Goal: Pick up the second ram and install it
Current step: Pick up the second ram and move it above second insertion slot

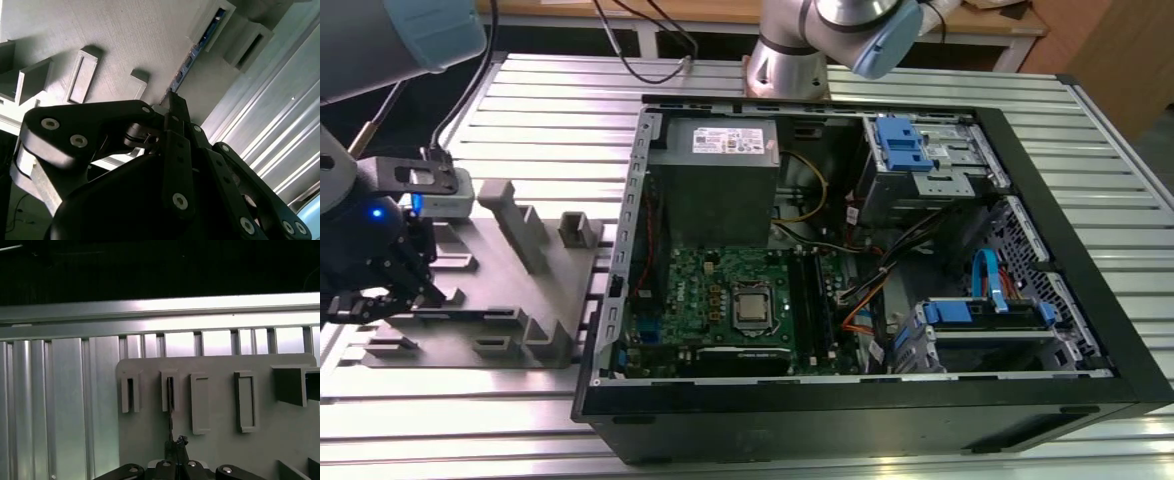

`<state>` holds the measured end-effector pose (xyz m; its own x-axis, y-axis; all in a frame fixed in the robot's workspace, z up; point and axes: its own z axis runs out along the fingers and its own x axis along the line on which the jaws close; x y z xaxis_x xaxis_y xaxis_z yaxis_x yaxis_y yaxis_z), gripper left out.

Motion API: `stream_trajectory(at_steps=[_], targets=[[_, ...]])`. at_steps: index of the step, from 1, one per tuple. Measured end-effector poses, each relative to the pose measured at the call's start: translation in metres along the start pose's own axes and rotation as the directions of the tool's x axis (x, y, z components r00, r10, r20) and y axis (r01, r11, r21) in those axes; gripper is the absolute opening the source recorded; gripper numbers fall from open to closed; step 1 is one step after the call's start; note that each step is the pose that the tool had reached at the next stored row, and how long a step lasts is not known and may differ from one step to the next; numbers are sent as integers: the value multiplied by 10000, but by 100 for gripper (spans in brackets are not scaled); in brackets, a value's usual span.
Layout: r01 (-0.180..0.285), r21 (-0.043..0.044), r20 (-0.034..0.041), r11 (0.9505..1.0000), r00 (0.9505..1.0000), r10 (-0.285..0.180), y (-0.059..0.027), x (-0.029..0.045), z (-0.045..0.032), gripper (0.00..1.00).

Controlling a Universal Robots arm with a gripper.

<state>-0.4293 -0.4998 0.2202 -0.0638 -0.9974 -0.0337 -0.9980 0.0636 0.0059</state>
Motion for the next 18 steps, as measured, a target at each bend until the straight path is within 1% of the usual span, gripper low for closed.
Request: stream_trajectory(at_steps=[6, 9, 18], targets=[[330, -13, -3, 9995, 9995, -330, 4, 2, 45, 7], [358, -16, -5, 9994, 9994, -358, 9, 4, 69, 7], [365, -15, -7, 9993, 9993, -365, 35, 6, 93, 7]])
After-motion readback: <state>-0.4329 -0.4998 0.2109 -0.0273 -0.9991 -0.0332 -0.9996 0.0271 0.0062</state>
